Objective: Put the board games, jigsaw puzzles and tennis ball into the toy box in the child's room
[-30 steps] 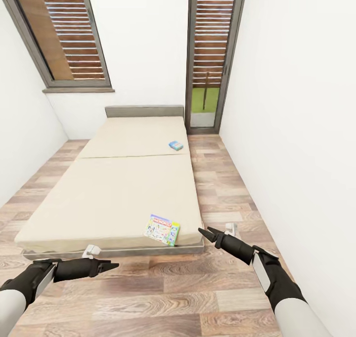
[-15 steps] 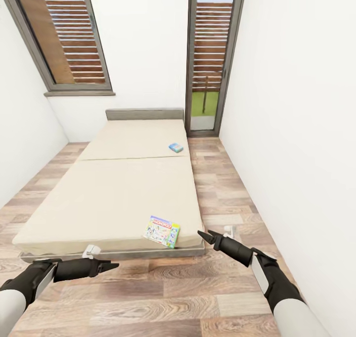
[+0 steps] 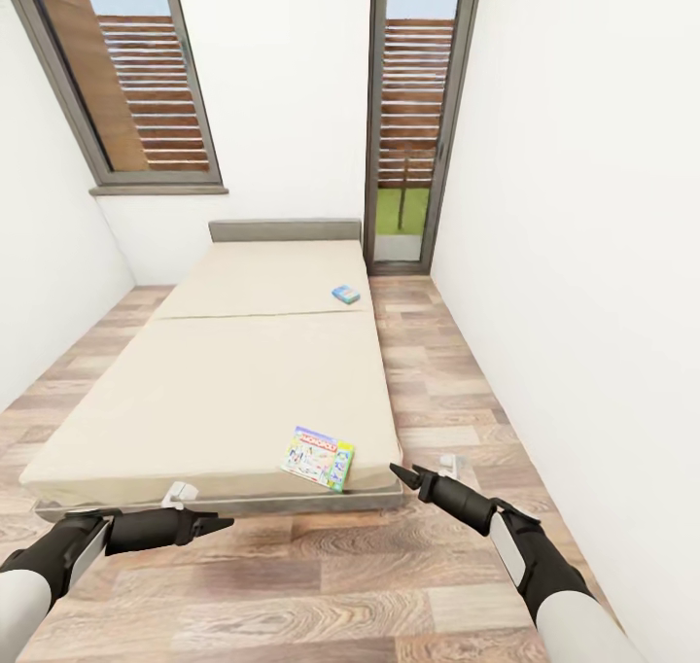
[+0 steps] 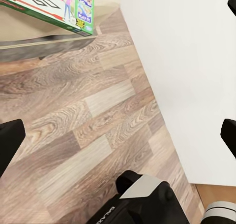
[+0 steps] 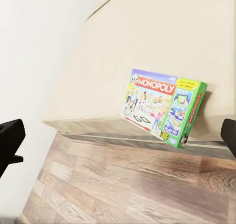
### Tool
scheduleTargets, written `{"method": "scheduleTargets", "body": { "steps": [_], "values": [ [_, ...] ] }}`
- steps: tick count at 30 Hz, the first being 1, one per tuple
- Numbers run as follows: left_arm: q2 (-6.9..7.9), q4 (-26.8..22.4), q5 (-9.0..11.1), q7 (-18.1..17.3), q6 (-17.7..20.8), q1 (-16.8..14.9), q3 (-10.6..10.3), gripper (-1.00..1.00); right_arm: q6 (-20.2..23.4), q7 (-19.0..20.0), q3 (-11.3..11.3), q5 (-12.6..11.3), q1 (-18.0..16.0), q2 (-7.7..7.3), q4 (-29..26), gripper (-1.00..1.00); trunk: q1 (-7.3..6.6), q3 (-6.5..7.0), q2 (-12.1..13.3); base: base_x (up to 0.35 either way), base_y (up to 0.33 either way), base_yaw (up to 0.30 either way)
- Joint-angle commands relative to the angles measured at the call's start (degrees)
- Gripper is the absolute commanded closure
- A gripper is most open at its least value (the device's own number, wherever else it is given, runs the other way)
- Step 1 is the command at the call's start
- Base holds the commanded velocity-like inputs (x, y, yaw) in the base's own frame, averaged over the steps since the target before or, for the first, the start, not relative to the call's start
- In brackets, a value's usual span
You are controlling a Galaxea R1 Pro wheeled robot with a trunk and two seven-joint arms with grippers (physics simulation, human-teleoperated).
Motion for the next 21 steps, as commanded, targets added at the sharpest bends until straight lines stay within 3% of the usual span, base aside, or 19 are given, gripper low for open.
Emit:
{"method": "scheduleTargets", "body": {
  "steps": [1, 21],
  "values": [
    [0.06, 0.0, 0.6, -0.1, 0.6, 0.0, -0.4, -1.00, 0.6, 0.2, -0.3, -0.2, 0.0, 0.06, 0.0, -1.00, 0.23, -0.14, -0.4, 0.000, 0.000, 0.000],
    [0.06, 0.0, 0.6, -0.1, 0.6, 0.0, -0.4, -1.00, 1.2, 1.1, -0.7, -1.3, 0.0, -0.02, 0.3, -1.00, 4.62, -1.83, -8.5, 0.000, 0.000, 0.000]
  ]
}}
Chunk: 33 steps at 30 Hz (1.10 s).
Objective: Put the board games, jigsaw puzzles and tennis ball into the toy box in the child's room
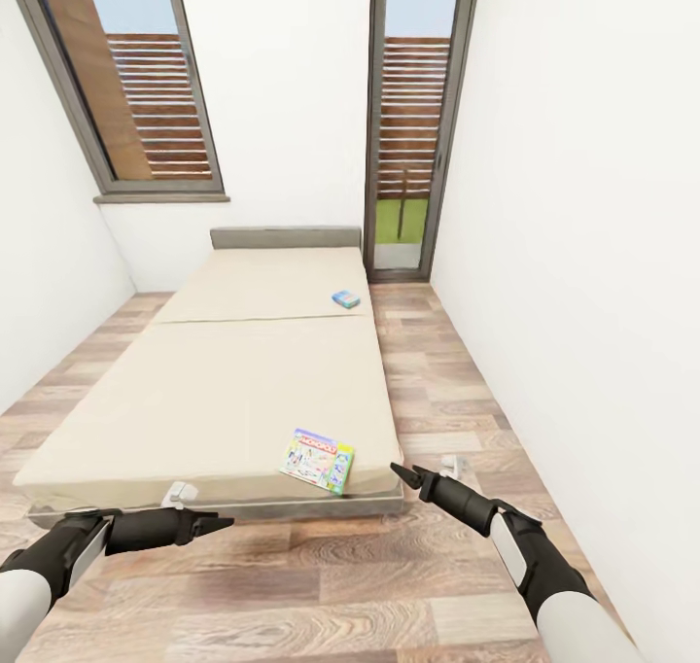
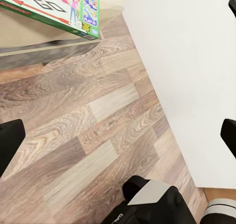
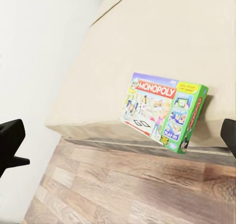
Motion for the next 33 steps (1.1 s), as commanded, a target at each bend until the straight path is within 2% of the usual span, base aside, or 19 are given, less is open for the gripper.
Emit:
{"method": "scheduleTargets", "body": {
  "steps": [1, 8, 16, 23, 29, 33],
  "values": [
    [0.04, 0.0, 0.6, -0.1, 0.6, 0.0, -0.4, -1.00, 0.6, 0.7, -0.3, -0.4, 0.0, 0.05, -0.1, -1.00, 0.22, -0.14, -0.4, 0.000, 0.000, 0.000],
    [-0.01, 0.0, 0.6, -0.1, 0.6, 0.0, -0.4, -1.00, 2.8, 5.7, -0.4, -2.4, 0.0, 0.05, -0.1, -1.00, 1.76, -0.73, -3.3, 0.000, 0.000, 0.000],
    [-0.02, 0.0, 0.6, -1.2, 1.8, 0.0, -0.4, -1.00, 7.4, 11.0, -0.7, -7.0, 0.1, -0.12, -0.2, -1.00, 3.52, -1.41, -6.5, 0.000, 0.000, 0.000],
    [-0.03, 0.0, 0.5, -5.9, 2.7, 0.0, -0.5, -1.00, 8.8, 12.2, -1.1, -8.8, 0.1, -0.66, 0.0, -1.00, 5.06, -2.00, -9.3, 0.000, 0.000, 0.000],
    [0.00, 0.0, 0.5, -10.0, 3.6, 0.0, -0.5, -1.00, 10.4, 12.4, -2.8, -9.7, 0.1, -1.05, 0.1, -1.00, 6.37, -2.51, -11.7, 0.000, 0.000, 0.000],
    [0.06, 0.0, 0.6, -11.5, 4.6, 0.0, -0.5, -1.00, 11.0, 12.4, -3.6, -9.9, 0.1, -1.12, 0.1, -1.00, 7.25, -2.85, -13.3, 0.000, 0.000, 0.000]
  ]
}}
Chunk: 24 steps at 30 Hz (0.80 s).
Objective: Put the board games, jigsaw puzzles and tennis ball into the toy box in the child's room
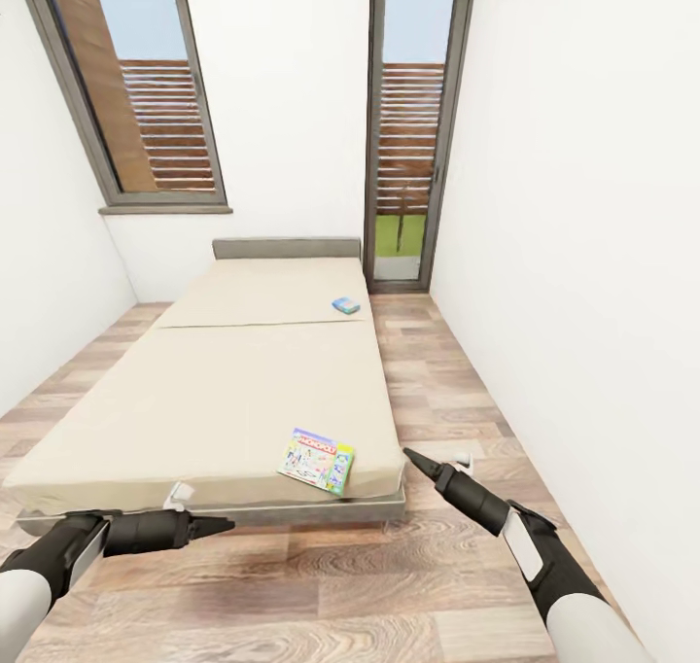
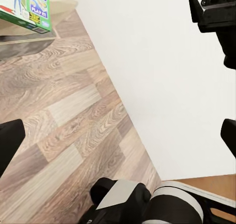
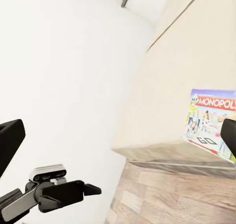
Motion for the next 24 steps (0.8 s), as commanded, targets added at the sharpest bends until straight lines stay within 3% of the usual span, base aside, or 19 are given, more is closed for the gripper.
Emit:
{"method": "scheduleTargets", "body": {
  "steps": [1, 13, 24],
  "values": [
    [0.08, 0.0, 0.5, -0.6, 1.1, 0.0, -0.4, -1.00, 0.7, 0.1, -0.3, -0.3, 0.0, -0.01, 0.0, -1.00, 0.22, -0.14, -0.4, 0.000, 0.000, 0.000],
    [0.42, -1.8, 0.5, -6.4, 10.2, -0.1, -0.3, -1.00, 2.8, -0.2, -2.4, -0.4, -0.1, 0.22, 0.1, -1.00, 2.86, -1.15, -5.3, 0.000, 0.000, -0.010],
    [0.53, -4.1, 0.5, -8.2, 14.0, -0.1, 0.2, -1.00, 3.3, -1.9, -2.8, -0.5, -0.1, 0.66, 0.1, -1.00, 5.27, -2.08, -9.7, 0.000, 0.000, -0.065]
  ]
}}
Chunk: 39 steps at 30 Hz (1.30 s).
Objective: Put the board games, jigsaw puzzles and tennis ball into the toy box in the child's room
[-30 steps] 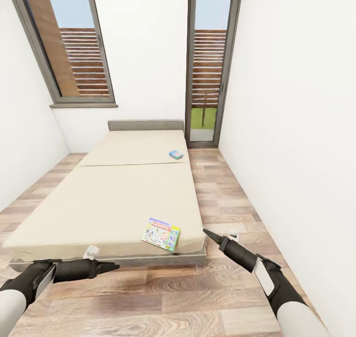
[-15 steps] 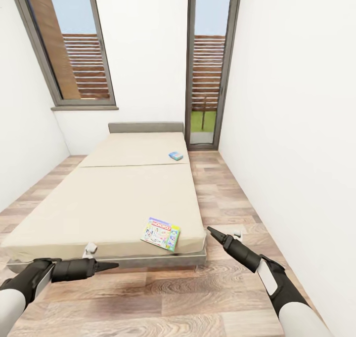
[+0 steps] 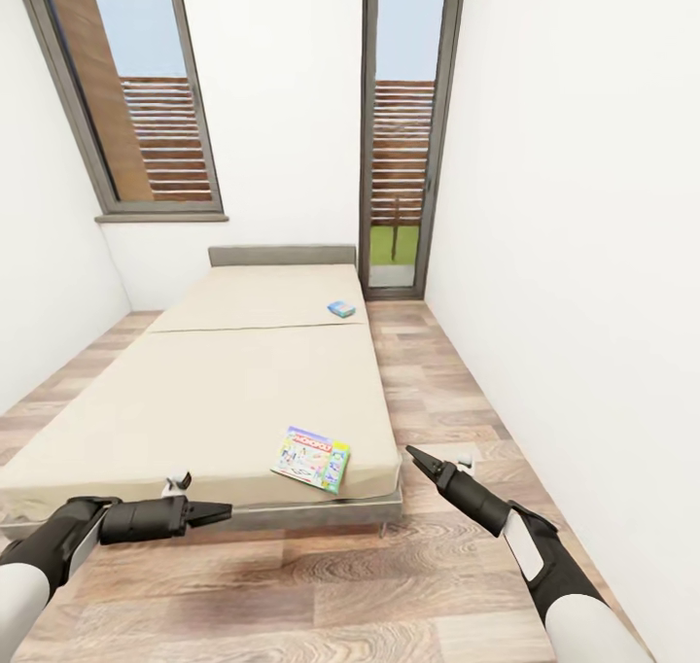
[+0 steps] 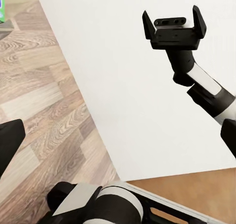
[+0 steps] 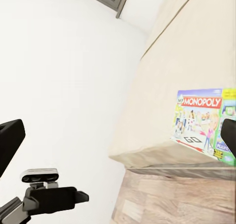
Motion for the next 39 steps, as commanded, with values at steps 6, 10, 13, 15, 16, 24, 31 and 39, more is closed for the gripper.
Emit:
{"method": "scheduleTargets", "body": {
  "steps": [6, 10, 13, 15, 16, 24, 31, 39],
  "values": [
    [-0.02, -0.3, 0.3, -0.1, 1.4, 0.0, 1.0, -1.00, 0.5, -1.0, -0.1, -0.4, 0.0, 0.19, 0.1, -1.00, 1.32, -0.56, -2.4, 0.000, 0.000, -0.077],
    [-0.01, -0.3, 0.2, -0.1, 1.7, 0.0, 1.4, -1.00, 0.5, -1.8, 0.0, -0.4, 0.0, 0.27, 0.1, -1.00, 2.20, -0.90, -4.0, 0.000, 0.000, -0.077],
    [0.02, -0.3, 0.2, -0.1, 1.7, 0.0, 1.5, -1.00, 0.6, -2.3, 0.0, -0.4, 0.0, 0.29, 0.1, -1.00, 2.86, -1.16, -5.3, 0.000, 0.000, -0.055],
    [0.07, -0.3, 0.2, -0.1, 1.8, 0.0, 1.6, -1.00, 0.6, -3.0, 0.1, -0.3, 0.0, 0.31, 0.1, -1.00, 3.30, -1.33, -6.1, 0.000, 0.000, -0.029],
    [0.08, -0.3, 0.2, -0.1, 1.8, 0.0, 1.7, -1.00, 0.5, -3.2, 0.1, -0.3, 0.0, 0.33, 0.1, -1.00, 3.52, -1.41, -6.5, 0.000, 0.000, -0.021],
    [0.11, -0.3, 0.2, -0.1, 1.9, 0.0, 1.8, -1.00, 0.2, -3.8, 0.3, 0.0, 0.0, 0.70, 0.1, -1.00, 5.27, -2.09, -9.7, 0.000, 0.000, -0.009],
    [0.12, -0.3, 0.2, -0.1, 1.9, 0.0, 1.8, -1.00, 0.0, -3.9, 0.5, 0.3, -0.1, 0.83, 0.0, -1.00, 6.81, -2.68, -12.5, 0.000, 0.000, -0.002],
    [0.12, -0.3, 0.1, -0.1, 1.8, 0.0, 1.8, -1.00, 0.0, -4.0, 0.6, 0.5, 0.0, 1.03, 0.0, -1.00, 8.57, -3.36, -15.7, 0.000, 0.000, 0.000]
  ]
}}
